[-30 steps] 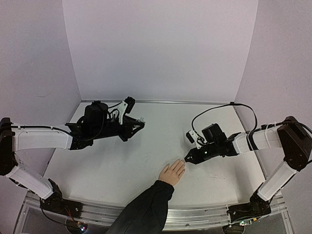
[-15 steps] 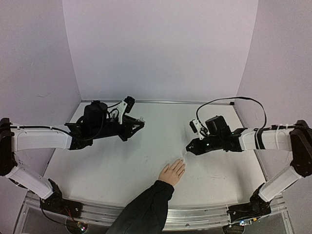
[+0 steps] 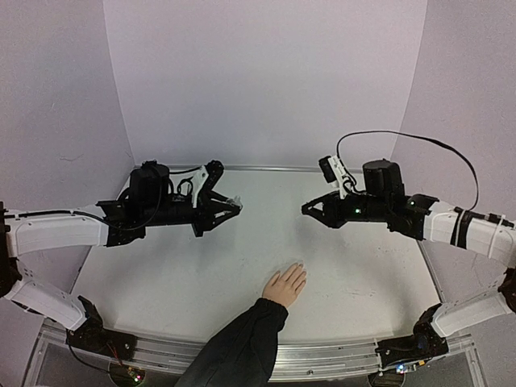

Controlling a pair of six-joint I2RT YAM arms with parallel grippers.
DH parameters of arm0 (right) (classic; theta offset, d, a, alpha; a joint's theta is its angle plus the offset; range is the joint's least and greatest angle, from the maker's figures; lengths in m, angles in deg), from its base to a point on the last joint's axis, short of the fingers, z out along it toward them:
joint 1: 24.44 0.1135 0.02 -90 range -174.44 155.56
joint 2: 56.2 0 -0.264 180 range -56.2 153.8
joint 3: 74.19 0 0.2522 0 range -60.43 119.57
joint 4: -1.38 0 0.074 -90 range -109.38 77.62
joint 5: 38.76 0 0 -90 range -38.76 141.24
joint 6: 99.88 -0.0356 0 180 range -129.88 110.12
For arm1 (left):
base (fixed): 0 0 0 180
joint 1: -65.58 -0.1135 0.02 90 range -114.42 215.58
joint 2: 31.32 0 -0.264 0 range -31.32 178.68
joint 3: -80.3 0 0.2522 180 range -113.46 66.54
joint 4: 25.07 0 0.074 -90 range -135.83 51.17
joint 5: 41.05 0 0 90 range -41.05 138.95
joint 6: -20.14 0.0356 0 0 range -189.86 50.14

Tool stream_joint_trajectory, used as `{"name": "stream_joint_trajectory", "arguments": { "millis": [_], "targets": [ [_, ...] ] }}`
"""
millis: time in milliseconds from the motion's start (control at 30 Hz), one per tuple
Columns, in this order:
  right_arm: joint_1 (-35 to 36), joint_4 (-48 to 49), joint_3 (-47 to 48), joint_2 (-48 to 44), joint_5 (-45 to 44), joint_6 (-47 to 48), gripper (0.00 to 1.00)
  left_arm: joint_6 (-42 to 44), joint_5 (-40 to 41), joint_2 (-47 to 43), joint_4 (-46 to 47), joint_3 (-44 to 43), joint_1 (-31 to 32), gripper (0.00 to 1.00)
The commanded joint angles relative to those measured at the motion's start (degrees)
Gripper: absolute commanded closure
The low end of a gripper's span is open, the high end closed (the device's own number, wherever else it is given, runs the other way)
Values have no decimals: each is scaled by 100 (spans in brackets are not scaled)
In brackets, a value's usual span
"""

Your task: Paint the nails

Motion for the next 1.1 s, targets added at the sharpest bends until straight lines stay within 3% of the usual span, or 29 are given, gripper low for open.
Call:
{"name": "stream_joint_trajectory", "arguments": {
  "millis": [0,233,667,1067],
  "targets": [
    [241,305,712,-130,1070,392,100,497,-508,-363,146,-280,40,100],
    [699,424,1395,227,1651,321,100,1111,-635,-540,140,32,126,100],
    [1366,350,2169,877,874,264,100,1287,-617,-491,149,64,197,100],
    [1542,326,2255,900,467,402,100,1354,-564,-403,149,68,224,100]
  ]
}}
